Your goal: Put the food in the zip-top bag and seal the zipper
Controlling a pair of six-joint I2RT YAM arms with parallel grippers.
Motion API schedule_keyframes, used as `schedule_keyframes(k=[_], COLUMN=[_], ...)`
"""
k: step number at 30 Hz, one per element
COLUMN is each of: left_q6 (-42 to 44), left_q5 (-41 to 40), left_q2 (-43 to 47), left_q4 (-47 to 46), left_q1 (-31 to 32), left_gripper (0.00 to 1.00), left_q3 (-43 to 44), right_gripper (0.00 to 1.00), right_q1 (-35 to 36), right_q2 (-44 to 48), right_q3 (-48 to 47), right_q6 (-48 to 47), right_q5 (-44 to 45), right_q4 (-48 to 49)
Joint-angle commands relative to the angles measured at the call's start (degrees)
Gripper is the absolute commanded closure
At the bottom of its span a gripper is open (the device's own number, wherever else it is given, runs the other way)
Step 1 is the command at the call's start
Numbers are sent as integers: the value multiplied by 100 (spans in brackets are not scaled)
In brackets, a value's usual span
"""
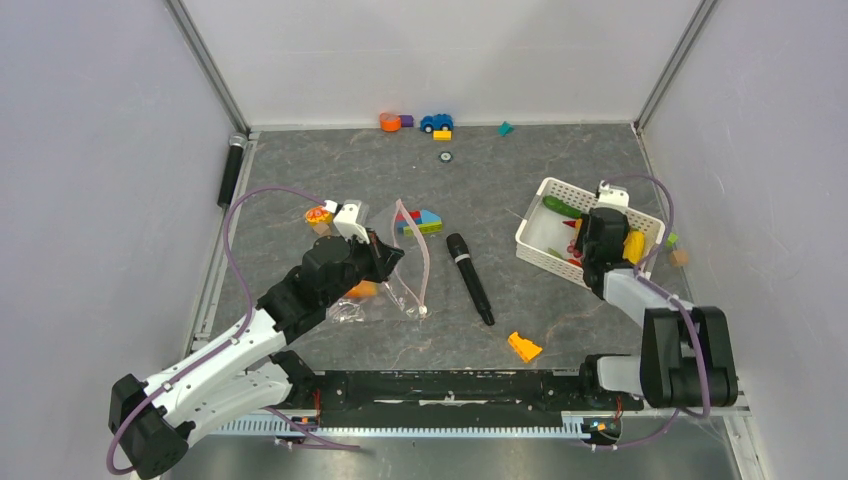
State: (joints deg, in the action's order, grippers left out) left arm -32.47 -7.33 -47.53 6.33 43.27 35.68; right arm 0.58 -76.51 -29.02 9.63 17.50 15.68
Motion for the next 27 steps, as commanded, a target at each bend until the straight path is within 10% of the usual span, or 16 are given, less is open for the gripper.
schedule_keyframes(k=[1, 27], left_q6=[206, 87], left_q5=[-90, 84], left_q2=[7, 60], left_q4=[-132, -184], left_q1=[18, 15], left_gripper=[98, 98], left_q3=[116, 119], right_gripper=[100, 100], right_q1=[-27, -27], right_q2=[742, 2565], right_q3=[359, -572], right_q6=[26, 100], right_q5=[-314, -1802], right_q4=[788, 678])
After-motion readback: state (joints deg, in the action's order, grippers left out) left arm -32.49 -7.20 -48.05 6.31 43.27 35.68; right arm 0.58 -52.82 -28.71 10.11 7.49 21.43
